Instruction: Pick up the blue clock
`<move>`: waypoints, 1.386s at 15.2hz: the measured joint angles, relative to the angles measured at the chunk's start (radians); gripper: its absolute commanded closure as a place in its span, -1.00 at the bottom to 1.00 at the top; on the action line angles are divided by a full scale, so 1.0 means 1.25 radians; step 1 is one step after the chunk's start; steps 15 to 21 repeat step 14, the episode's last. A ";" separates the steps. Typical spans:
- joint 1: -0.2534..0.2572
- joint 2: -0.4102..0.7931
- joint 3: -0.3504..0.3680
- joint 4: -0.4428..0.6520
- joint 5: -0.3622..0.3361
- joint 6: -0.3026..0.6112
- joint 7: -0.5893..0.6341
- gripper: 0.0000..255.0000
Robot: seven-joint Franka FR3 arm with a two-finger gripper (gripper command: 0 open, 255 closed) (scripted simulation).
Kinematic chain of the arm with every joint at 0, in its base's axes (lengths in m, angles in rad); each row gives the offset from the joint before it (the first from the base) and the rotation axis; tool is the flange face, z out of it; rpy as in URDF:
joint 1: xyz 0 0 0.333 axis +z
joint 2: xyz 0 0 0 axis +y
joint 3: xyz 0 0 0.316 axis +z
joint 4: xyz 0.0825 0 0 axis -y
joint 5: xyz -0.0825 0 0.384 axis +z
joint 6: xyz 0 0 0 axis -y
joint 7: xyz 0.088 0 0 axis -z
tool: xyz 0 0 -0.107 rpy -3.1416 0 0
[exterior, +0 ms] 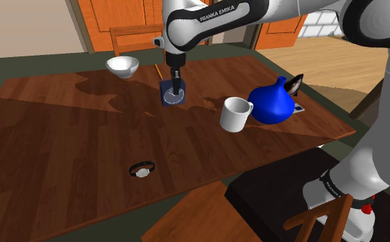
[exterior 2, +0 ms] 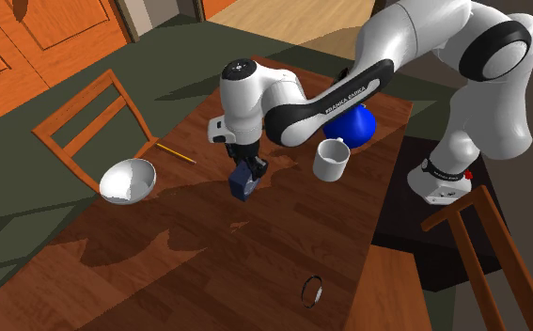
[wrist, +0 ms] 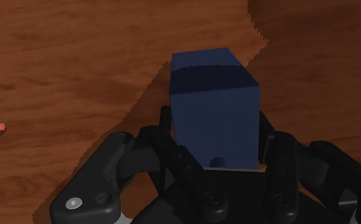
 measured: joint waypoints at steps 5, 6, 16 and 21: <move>0.001 -0.015 0.002 0.028 0.002 -0.043 0.001 1.00; 0.001 -0.018 0.002 0.036 0.003 -0.053 0.000 1.00; 0.002 -0.034 0.003 0.092 0.006 -0.126 -0.002 1.00; 0.002 -0.034 0.003 0.092 0.006 -0.126 -0.002 1.00</move>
